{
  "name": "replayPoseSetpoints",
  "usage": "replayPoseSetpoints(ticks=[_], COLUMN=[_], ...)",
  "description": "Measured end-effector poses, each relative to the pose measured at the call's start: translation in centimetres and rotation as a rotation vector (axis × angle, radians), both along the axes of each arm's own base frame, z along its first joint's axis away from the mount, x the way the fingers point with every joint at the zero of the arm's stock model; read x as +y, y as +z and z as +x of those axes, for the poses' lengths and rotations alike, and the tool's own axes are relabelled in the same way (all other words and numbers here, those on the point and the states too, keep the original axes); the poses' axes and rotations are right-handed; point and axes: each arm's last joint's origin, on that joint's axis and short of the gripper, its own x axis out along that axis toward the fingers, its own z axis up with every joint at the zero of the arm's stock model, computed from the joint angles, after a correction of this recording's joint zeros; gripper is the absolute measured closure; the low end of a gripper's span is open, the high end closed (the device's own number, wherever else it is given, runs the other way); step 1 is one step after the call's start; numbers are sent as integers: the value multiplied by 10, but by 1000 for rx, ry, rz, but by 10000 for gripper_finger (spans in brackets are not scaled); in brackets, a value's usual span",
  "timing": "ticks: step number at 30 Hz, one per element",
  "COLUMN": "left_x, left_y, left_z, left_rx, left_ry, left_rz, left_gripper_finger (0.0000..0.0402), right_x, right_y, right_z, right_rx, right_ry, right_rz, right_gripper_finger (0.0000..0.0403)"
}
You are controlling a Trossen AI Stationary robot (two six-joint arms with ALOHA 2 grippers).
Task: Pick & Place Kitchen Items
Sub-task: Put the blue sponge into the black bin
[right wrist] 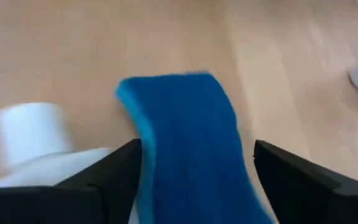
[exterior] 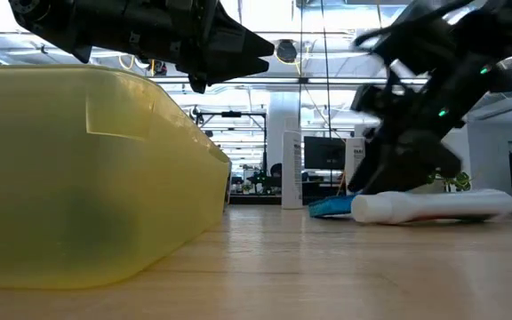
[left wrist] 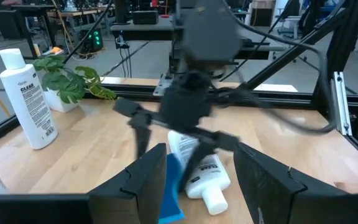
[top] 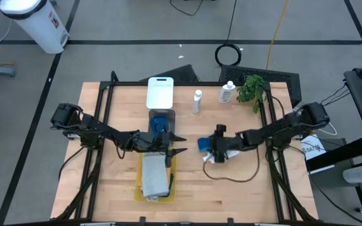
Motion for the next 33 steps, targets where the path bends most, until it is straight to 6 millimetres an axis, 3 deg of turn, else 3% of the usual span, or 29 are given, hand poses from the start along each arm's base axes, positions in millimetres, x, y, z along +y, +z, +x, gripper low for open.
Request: replayPoseSetpoints(ticks=[4, 8, 17, 22, 26, 33], left_x=[0, 0, 0, 0, 0, 10], left_y=[-1, -1, -1, -1, -1, 3], left_z=[0, 0, 0, 0, 0, 2], left_rx=[7, 9, 12, 12, 7, -50], left_ry=[0, 0, 0, 0, 8, 55], left_rz=[5, 7, 5, 1, -57, -240], left_gripper_finger=[211, 211, 211, 211, 210, 211], right_x=[-18, -27, -29, -29, -23, 13], right_y=[-6, -8, -9, -8, 8, 53], right_z=[0, -2, -3, -3, -7, -18], right_rx=[47, 79, 106, 124, 76, -169], right_ry=[-83, -77, -60, 34, 94, 70], right_rz=[25, 88, 108, 31, -29, -317], right_gripper_finger=[114, 143, 305, 392, 393, 401])
